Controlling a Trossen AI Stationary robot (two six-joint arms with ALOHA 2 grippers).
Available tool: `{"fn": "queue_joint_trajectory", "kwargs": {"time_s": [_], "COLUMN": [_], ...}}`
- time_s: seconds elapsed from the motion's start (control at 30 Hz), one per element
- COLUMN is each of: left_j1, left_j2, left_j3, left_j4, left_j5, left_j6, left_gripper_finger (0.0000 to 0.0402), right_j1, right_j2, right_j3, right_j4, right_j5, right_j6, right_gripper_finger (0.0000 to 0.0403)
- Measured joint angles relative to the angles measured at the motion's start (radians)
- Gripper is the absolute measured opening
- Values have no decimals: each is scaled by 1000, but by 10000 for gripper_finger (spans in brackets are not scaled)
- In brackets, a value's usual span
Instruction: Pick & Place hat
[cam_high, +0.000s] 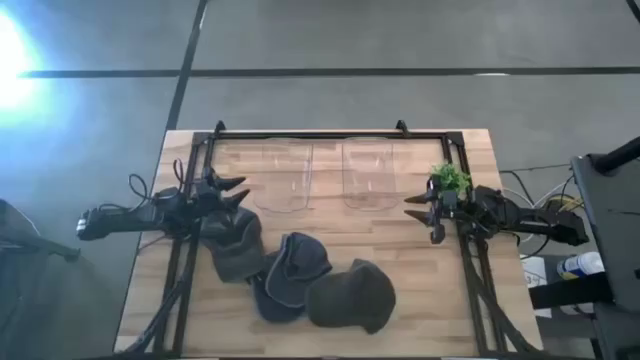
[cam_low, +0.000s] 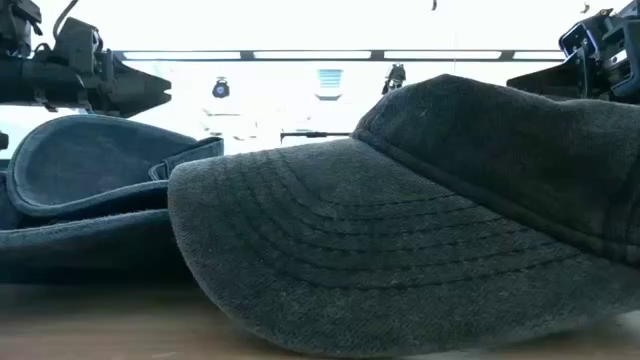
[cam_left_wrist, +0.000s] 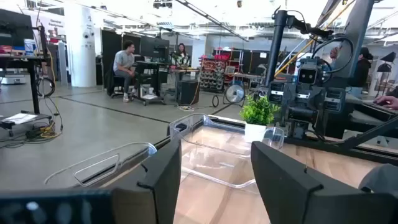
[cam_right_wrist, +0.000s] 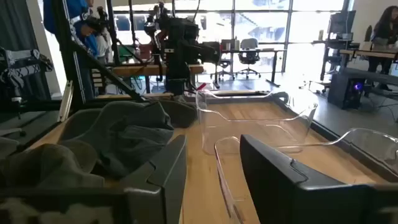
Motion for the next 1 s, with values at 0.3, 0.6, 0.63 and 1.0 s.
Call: {"fn": "queue_joint_trajectory", "kwargs": {"time_s": [0.3,0.6,0.63,1.0], "left_j1": [0,0,0,2], "left_j2": [0,0,0,0], "left_j3": [0,0,1,4], "left_j4": [7,43,42,28], "left_j5": [-20,-59,-59,-116], "left_j6": [-18,-146,-155,15], "left_gripper_finger": [188,188,188,188], "right_j1": [0,0,0,0], "right_j2": [0,2,1,42], "right_j3": [0,0,0,0], "right_j4": [0,65,96,338], "right_j5": [1,32,55,445], "right_j6": [-23,52,129,741], "right_gripper_finger": [146,146,146,146]}}
